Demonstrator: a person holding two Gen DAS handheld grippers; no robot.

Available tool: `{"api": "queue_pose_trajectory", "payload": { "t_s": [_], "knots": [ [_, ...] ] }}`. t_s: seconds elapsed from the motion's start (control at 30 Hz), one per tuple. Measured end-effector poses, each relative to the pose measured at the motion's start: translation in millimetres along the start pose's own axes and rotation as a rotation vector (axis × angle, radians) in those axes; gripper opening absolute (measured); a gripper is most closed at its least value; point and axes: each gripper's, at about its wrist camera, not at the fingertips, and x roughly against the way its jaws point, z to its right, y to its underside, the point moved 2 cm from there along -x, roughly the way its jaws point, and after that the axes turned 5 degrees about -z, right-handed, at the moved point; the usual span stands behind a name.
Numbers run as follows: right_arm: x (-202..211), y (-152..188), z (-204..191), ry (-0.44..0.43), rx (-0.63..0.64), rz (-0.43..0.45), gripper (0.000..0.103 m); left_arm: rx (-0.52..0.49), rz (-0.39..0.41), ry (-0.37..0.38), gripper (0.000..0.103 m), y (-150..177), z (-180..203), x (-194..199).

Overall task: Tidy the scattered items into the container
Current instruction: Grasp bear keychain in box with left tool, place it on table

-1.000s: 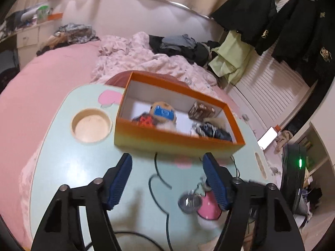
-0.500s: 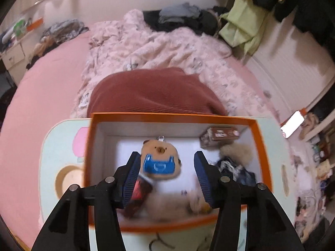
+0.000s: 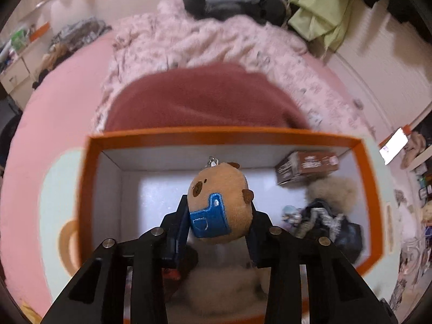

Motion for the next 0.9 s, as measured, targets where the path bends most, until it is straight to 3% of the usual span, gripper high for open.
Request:
{"api": "queue_pose_trajectory", "payload": {
  "t_s": [0.17,0.23,0.33,0.53,0.73,0.8,0.9],
  "knots": [
    [-1.5,0.5,-0.3,0.012,0.005,-0.009,0.071,0.001,0.152,0.081,0.035,19.3,3.3,64.7],
    [-2.6,1.4,-2.1,0.021,0.016,-0.016,0.071,-0.006,0.201,0.168,0.035,42.3,4.3,90.0],
    [-3.4,2.7,-2.9,0.026,0.025,-0.022,0.071,-0.014,0.233,0.222,0.035,78.8,1.0,106.2],
    [-6.0,3.9,-1.2,0.034,0.015,-0.031,0.071,0.014,0.216,0.215,0.035,139.2,-13.2,89.1],
    [-4.3,5.6,-5.1,0.045,0.03,-0.027,0.071,0.037,0.185,0.17,0.036,154.5,-18.2,46.8],
    [-2.6,6.0,-6.1,0.052,0.036,-0.02,0.071,0.051,0.188,0.193,0.037,156.9,-17.4,42.8],
    [-3.3,5.5,-7.3,0.054,0.037,-0.023,0.071,0.056,0.196,0.23,0.057,158.0,-16.6,43.6]
  ]
}}
